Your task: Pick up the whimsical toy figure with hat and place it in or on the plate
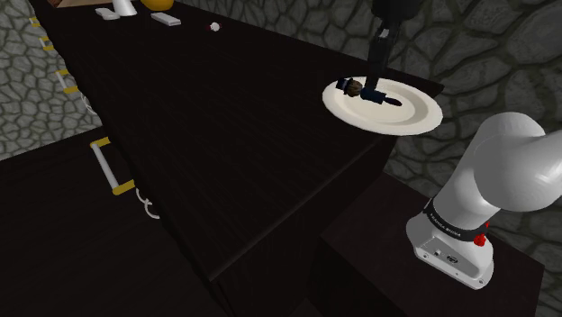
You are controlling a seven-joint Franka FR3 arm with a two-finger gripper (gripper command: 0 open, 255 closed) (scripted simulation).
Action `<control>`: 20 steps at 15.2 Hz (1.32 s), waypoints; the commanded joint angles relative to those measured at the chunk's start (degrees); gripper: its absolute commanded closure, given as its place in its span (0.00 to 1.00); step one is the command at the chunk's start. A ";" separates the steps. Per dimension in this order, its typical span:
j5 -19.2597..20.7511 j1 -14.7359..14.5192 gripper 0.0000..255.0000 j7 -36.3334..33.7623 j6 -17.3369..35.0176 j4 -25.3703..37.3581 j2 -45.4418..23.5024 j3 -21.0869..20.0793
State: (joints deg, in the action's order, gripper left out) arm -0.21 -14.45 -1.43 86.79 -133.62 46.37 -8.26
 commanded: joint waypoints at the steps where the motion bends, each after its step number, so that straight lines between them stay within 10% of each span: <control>1: -5.07 -1.58 0.00 9.32 -7.51 9.83 -13.26 7.55; 17: -5.85 -1.74 0.00 10.15 -3.14 3.08 -11.85 7.59; 18: -5.85 -1.74 1.00 10.15 -3.14 3.08 -11.85 7.59; 20: -5.85 -1.74 1.00 10.15 -3.14 3.08 -11.85 7.59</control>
State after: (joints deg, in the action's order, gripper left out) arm -6.06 -16.19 8.72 83.65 -130.54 34.52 -0.67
